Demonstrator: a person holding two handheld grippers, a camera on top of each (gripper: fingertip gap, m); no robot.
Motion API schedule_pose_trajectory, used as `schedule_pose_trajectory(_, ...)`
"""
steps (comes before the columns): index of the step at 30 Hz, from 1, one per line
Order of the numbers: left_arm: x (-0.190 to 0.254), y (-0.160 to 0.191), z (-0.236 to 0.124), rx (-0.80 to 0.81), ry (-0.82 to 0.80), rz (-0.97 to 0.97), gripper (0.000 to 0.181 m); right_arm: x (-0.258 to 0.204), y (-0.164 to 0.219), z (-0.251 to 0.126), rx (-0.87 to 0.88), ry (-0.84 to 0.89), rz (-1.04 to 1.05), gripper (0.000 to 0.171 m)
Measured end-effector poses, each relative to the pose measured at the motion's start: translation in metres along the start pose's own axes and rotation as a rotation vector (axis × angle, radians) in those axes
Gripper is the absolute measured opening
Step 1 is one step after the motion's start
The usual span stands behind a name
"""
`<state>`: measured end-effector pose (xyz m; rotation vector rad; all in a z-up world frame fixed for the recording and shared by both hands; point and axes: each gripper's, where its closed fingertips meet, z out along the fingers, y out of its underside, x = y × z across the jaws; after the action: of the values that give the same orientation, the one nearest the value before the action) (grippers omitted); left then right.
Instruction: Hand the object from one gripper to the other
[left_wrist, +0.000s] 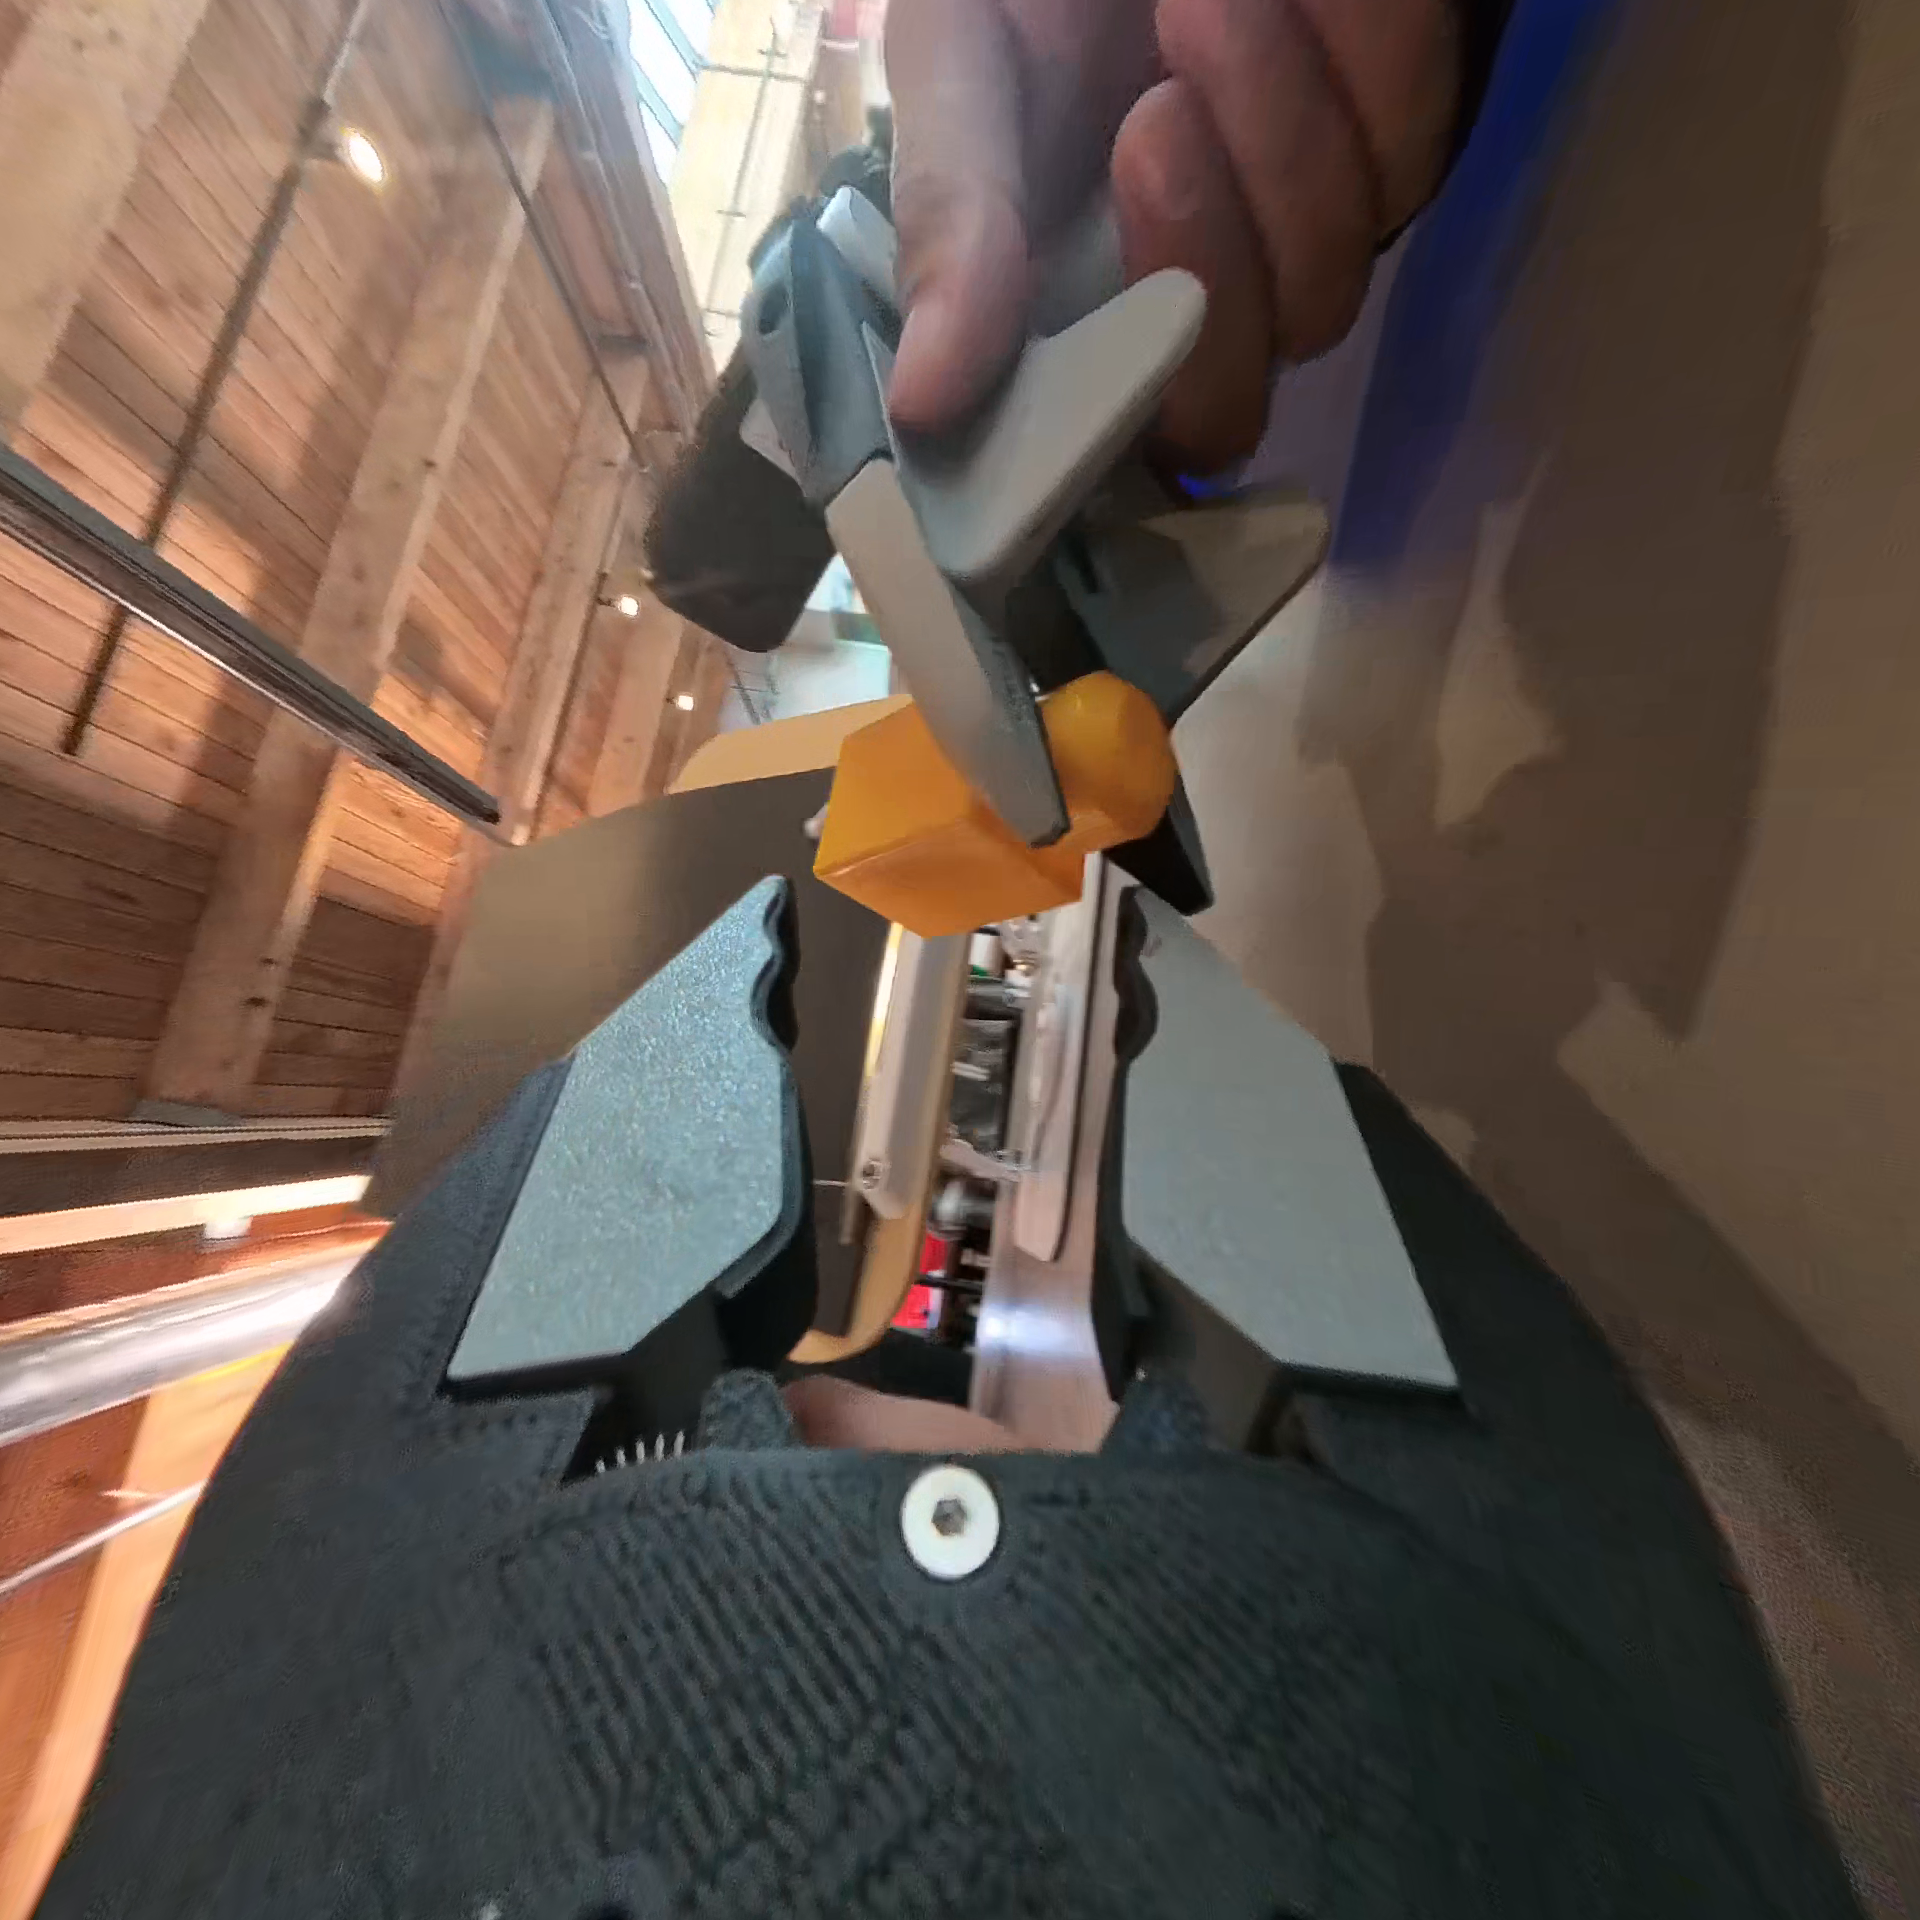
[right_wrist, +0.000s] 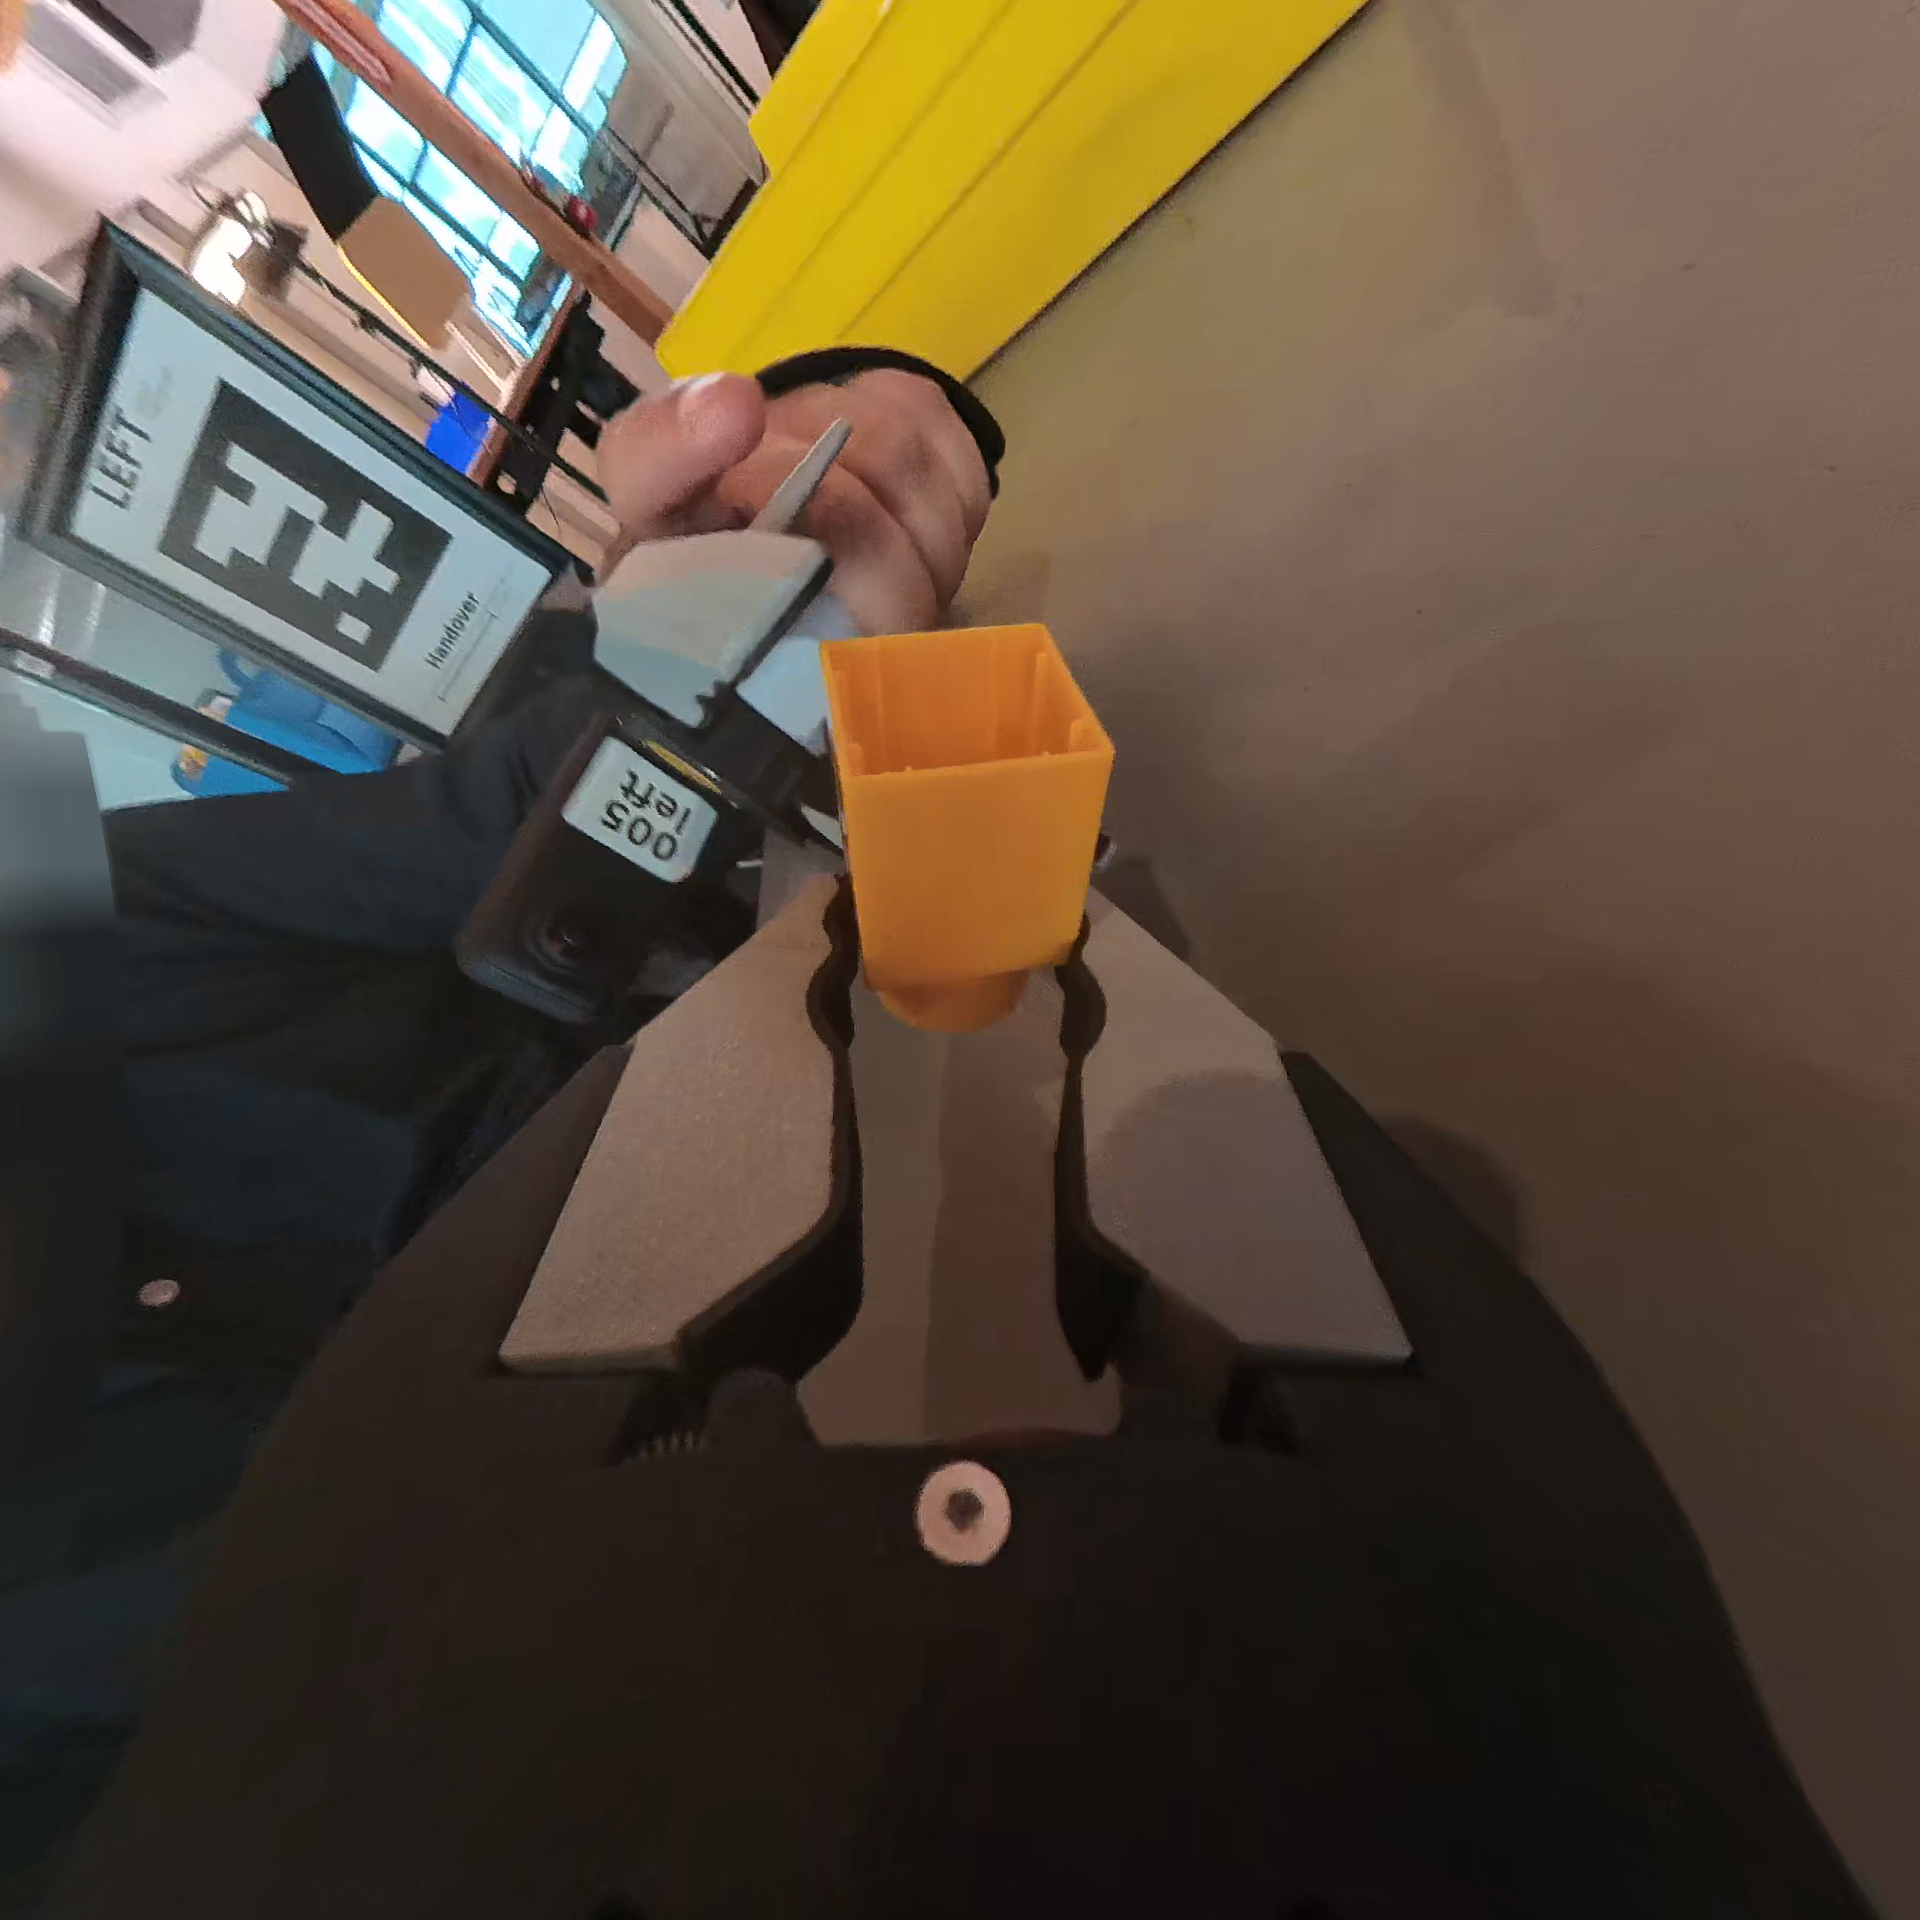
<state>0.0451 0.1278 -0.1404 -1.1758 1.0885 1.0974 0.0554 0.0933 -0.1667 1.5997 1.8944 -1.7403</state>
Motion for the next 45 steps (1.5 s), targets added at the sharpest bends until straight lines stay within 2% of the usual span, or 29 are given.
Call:
schedule_pose_trajectory(1,0.002,0.001,0.000,0.000,0.022,-0.027,0.060,0.001,0.002,0.001,-0.017,0.010,-0.015,0.035)
schedule_pose_trajectory(4,0.005,0.002,-0.002,0.002,0.055,-0.066,0.058,0.004,0.003,0.002,-0.028,0.031,-0.032,0.035)
schedule_pose_trajectory(8,0.004,0.002,-0.004,0.005,0.069,-0.123,0.066,0.007,-0.003,-0.005,0.007,0.053,-0.044,0.035)
schedule_pose_trajectory(12,0.004,-0.007,-0.005,0.049,0.113,-0.316,0.074,0.010,-0.007,-0.005,0.014,0.107,-0.121,0.035)
schedule_pose_trajectory(16,-0.005,-0.010,-0.004,0.076,0.110,-0.475,0.072,0.001,-0.007,0.002,0.001,0.092,-0.189,0.035)
schedule_pose_trajectory(22,0.004,-0.018,-0.008,0.105,0.194,-0.459,0.066,0.001,-0.001,0.012,-0.033,0.078,-0.196,0.034)
schedule_pose_trajectory(25,0.004,-0.013,-0.007,0.087,0.257,-0.567,0.066,0.001,-0.001,0.007,-0.037,0.078,-0.188,0.035)
schedule_pose_trajectory(29,-0.008,0.013,-0.005,0.042,0.249,-0.787,0.066,-0.006,-0.022,-0.014,0.092,0.086,-0.239,0.034)
schedule_pose_trajectory(31,-0.016,0.021,-0.005,0.047,0.243,-0.891,0.065,0.003,-0.031,-0.024,0.151,0.157,-0.274,0.035)
schedule_pose_trajectory(33,-0.025,0.025,-0.006,0.080,0.243,-1.000,0.065,0.010,-0.037,-0.029,0.180,0.226,-0.328,0.045)
schedule_pose_trajectory(36,-0.032,0.023,-0.005,0.144,0.297,-1.186,0.065,0.009,-0.040,-0.027,0.173,0.323,-0.507,0.054)
schedule_pose_trajectory(38,-0.036,0.026,-0.001,0.155,0.317,-1.324,0.065,0.015,-0.043,-0.025,0.153,0.476,-0.668,0.058)
schedule_pose_trajectory(41,-0.035,0.029,0.005,0.145,0.353,-1.484,0.065,0.013,-0.062,-0.025,0.228,0.731,-0.897,0.064)
schedule_pose_trajectory(45,-0.040,0.025,0.008,0.185,0.367,-1.658,0.064,0.006,-0.076,-0.019,0.280,0.888,-1.065,0.057)
